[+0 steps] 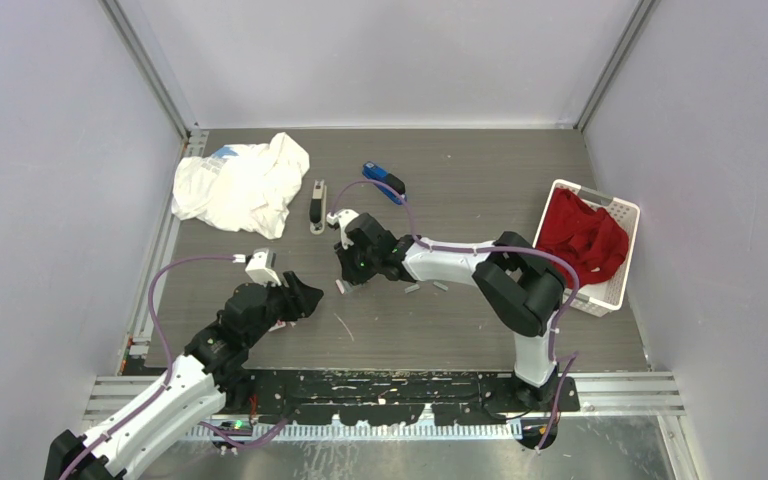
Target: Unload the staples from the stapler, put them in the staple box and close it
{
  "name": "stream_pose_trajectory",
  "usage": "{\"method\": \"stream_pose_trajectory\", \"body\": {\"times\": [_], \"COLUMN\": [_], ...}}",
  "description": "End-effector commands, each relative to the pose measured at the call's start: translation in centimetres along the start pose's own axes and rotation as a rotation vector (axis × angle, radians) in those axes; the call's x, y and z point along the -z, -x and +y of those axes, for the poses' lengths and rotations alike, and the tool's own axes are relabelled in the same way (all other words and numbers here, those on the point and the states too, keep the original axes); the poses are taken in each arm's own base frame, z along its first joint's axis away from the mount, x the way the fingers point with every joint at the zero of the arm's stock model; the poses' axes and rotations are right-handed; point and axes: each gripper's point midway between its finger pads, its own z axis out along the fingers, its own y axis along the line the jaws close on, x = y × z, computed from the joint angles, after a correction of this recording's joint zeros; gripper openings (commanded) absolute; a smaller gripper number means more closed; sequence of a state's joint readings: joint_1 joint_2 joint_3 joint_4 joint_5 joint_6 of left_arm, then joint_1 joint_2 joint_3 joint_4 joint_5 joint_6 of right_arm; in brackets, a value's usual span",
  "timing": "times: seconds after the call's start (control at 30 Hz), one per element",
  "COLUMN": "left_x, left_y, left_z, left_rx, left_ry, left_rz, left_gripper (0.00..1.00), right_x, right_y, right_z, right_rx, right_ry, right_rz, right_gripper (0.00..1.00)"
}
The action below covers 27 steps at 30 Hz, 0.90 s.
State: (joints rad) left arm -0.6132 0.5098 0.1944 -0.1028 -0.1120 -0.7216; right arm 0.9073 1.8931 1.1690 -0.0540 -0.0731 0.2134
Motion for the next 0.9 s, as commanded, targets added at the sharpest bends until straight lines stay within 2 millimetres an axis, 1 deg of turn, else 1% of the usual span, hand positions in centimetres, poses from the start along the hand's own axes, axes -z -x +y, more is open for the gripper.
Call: {"method": "stream_pose_trajectory", "body": {"times": [0.0,0.47,0.87], "left_x": [0.19,0.28,0.27], "left_y": [2.02,2.09,2.24], "left_z": [-1.34,-1.32,-1.37], "left_rx": [-0.002,0.0,-0.003], "left_ry": [-0.04,-0.04,-0.038], "left_rz": [-0.063,-0.067,-0.069], "left_gripper": [0.52,0.52,0.52], "right_x": [0.1,-0.1,-0.01], "right_y": [2.3,2.14,2.14], "right_z": [0.68,-0.03,-0.17], "right_rx": [-0.006,-0.002,0.005], "right_ry": [0.024,-0.004,-0.011], "right_rz": [-0.06,-0.048,-0.044], "right_gripper": [0.15,0.15,0.15]}}
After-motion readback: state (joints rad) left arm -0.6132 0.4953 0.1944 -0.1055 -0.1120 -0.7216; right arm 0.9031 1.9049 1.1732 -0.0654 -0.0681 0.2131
